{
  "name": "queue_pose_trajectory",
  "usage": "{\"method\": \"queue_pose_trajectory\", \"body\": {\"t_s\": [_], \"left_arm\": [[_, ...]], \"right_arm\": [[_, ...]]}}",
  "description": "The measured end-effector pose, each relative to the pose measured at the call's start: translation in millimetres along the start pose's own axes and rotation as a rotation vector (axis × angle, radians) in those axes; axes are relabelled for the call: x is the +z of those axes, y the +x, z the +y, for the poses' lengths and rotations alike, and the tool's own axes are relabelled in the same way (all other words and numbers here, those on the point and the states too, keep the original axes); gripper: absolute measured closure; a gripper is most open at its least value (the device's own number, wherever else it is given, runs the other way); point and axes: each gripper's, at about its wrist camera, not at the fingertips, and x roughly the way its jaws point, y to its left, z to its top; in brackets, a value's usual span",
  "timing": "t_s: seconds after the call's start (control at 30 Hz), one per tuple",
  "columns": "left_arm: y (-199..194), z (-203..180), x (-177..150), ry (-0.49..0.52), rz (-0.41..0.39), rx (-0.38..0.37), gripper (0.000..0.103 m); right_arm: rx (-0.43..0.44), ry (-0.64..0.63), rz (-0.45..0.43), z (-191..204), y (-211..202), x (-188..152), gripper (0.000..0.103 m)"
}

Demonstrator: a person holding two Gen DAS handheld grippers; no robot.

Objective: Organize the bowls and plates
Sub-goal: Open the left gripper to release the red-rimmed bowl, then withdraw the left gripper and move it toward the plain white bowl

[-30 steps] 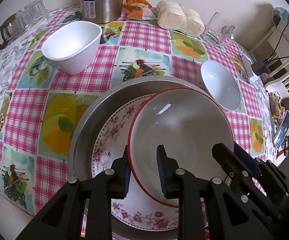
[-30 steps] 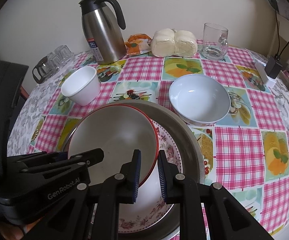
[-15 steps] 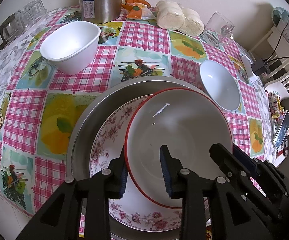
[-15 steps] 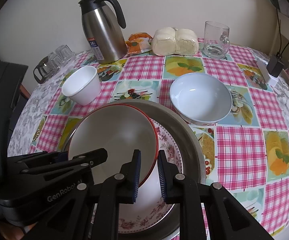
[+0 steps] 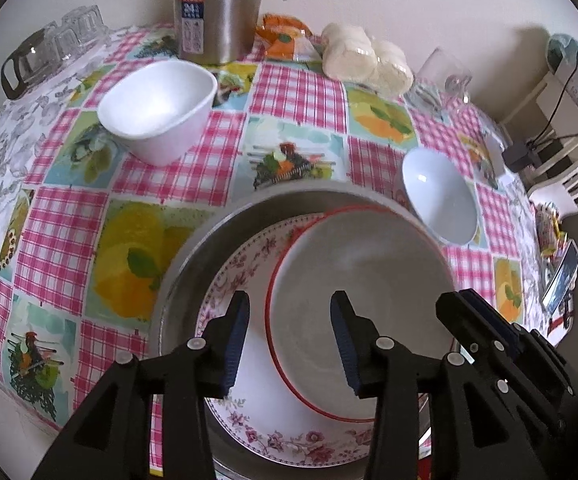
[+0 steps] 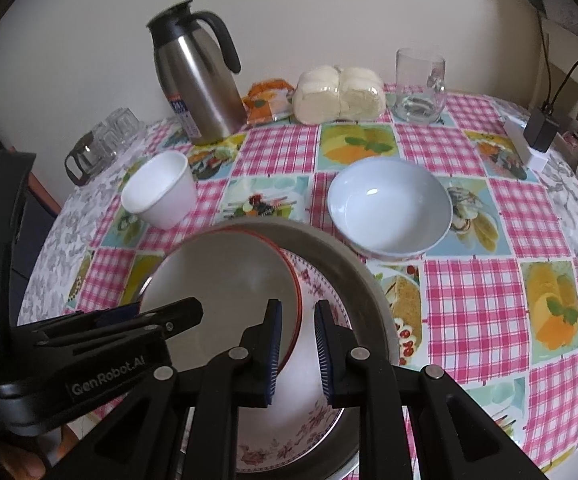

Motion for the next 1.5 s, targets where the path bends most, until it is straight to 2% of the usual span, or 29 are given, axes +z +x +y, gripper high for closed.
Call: {"method": "queue_pose_trajectory", "body": {"t_s": [0.27, 0.33, 0.43, 0.53, 0.6, 0.67, 0.73, 0.8, 0.9, 1.07, 1.23, 1.4, 1.5], "left_arm": [[-20.3, 3.9, 5.6, -0.030, -0.096, 0.008, 0.059], [-23.9, 7.4, 7.2, -0.043, -0.115, 0.018, 0.046], [-25.7, 12.4, 7.9, -0.066, -0.128, 0.029, 0.042], [-25.1, 17.8, 8.4, -0.086, -0.126, 0.042, 0.042], [-23.8, 20.0, 9.0, -0.091, -0.123, 0.059, 0.042], [-22.7, 21.5, 9.3, -0.094, -0.120, 0.081, 0.039], [-22.4, 23.1, 9.2, -0.102, -0.122, 0.098, 0.025], [-23.3, 26.4, 9.8, -0.110, -0.130, 0.112, 0.022], [-23.4, 29.9, 9.7, -0.120, -0.134, 0.138, 0.019], [-22.9, 35.8, 10.0, -0.138, -0.142, 0.167, 0.017], [-18.1, 39.4, 10.0, -0.158, -0.125, 0.176, 0.017], [-18.2, 40.5, 9.9, -0.160, -0.140, 0.202, 0.017], [-19.0, 42.2, 10.2, -0.163, -0.150, 0.218, 0.006]], "right_arm": [[0.000, 0.022, -0.073, -3.9, -12.8, 6.2, 0.083], [-0.011, 0.029, -0.081, -5.6, -14.1, 7.2, 0.082], [-0.017, 0.039, -0.082, -8.9, -14.5, 7.8, 0.080], [-0.028, 0.045, -0.081, -11.1, -13.3, 8.3, 0.070], [-0.033, 0.050, -0.083, -13.0, -13.1, 8.4, 0.055], [-0.036, 0.054, -0.088, -14.3, -13.8, 8.2, 0.050], [-0.038, 0.057, -0.092, -15.4, -14.3, 8.3, 0.045], [-0.043, 0.060, -0.094, -16.3, -14.2, 8.8, 0.037], [-0.048, 0.069, -0.092, -18.8, -12.1, 8.8, 0.031], [-0.061, 0.094, -0.080, -27.0, -7.4, 8.5, 0.024], [-0.057, 0.123, -0.074, -34.9, -4.8, 8.4, 0.023], [-0.052, 0.137, -0.079, -38.8, -3.8, 8.7, 0.018], [-0.045, 0.136, -0.086, -38.5, -4.2, 9.3, 0.016]]}}
